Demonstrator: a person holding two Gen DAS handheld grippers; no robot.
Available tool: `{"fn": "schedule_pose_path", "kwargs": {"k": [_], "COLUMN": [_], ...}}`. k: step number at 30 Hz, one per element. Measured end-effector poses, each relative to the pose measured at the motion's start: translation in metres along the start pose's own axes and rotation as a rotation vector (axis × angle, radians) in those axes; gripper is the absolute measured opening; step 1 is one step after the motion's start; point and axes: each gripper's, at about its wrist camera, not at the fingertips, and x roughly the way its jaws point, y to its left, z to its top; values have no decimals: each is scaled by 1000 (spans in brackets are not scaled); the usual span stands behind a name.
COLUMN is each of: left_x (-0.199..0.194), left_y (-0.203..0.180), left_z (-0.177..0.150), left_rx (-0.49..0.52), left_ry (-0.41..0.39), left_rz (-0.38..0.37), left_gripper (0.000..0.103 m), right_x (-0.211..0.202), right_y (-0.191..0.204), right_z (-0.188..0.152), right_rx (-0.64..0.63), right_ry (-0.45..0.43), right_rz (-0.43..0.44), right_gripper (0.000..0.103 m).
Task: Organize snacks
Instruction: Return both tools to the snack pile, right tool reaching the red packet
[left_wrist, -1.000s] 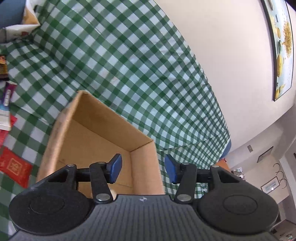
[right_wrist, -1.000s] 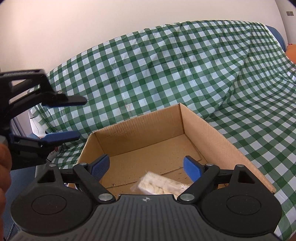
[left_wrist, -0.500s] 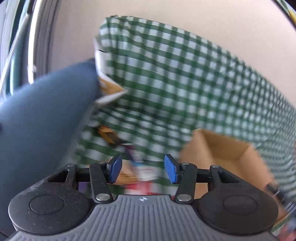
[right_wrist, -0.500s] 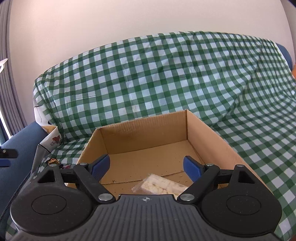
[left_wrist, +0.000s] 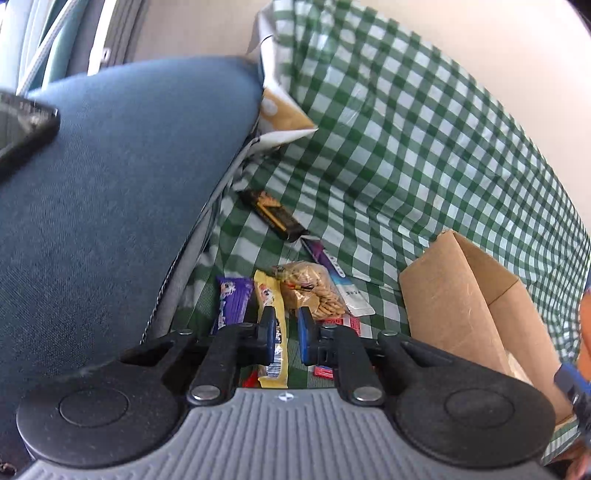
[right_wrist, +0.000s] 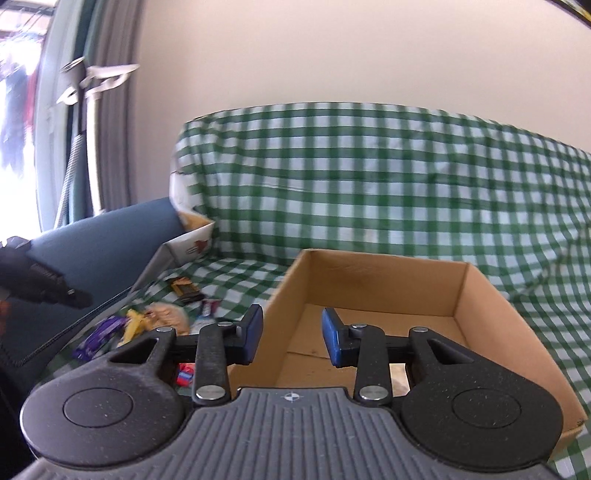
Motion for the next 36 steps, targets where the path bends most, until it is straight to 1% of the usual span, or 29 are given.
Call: {"fn": "schedule_pose_path", "kwargs": {"k": [5, 8, 10, 13, 15, 18, 21, 23, 24, 26, 27, 28, 29, 30, 31, 32, 34, 35, 36], "left_x": [7, 12, 13, 12, 11, 10, 9, 7, 7, 6, 6, 6, 7, 7, 8, 8, 8, 8, 8], "left_y": [6, 1, -3, -5, -5, -3, -1, 0, 0, 0, -1, -1, -1, 0, 0, 1, 1, 1, 2], "left_z": [4, 4, 4, 1, 1, 0, 1, 1, 1, 1, 0, 0, 1, 1, 1, 1, 1, 1, 1], "left_rx": [-58, -30, -3, 4, 1, 0, -4, 0, 6, 19, 24, 27, 27, 26, 24, 24, 26, 27, 27], "left_ry": [43, 63, 59, 34, 24, 21, 21, 23, 24, 21, 20, 19, 20, 21, 22, 25, 26, 24, 23], "left_rz": [1, 15, 20, 21, 15, 1, -10, -13, -14, -14, -15, -18, -21, -24, -28, -32, -37, -39, -42], "left_gripper": [13, 13, 13, 13, 13, 13, 13, 13, 13, 13, 13, 13, 13, 13, 13, 13, 13, 13, 13], "right_x": [-5, -5, 2, 23, 44, 87, 132, 157, 168, 187, 195, 203, 210, 216, 219, 222, 222, 218, 216], "right_y": [29, 50, 62, 78, 94, 115, 128, 130, 130, 131, 133, 135, 136, 138, 138, 137, 131, 132, 137], "right_z": [0, -1, -3, -3, -5, -13, -27, -35, -38, -41, -42, -43, -44, -46, -48, -51, -54, -56, -60], "right_rx": [-63, -114, -129, -140, -144, -171, -195, -186, -179, -174, -174, -165, -151, -145, -137, -114, -46, -35, -80], "right_ry": [14, 34, 69, 119, 162, 238, 323, 369, 389, 415, 427, 444, 463, 471, 479, 491, 475, 460, 440], "right_rz": [62, 117, 140, 136, 100, -14, -139, -206, -228, -258, -273, -279, -276, -280, -286, -289, -266, -232, -228], "right_gripper": [37, 37, 37, 38, 42, 50, 50, 52, 57, 59, 62, 65, 73, 76, 77, 75, 69, 49, 32]}}
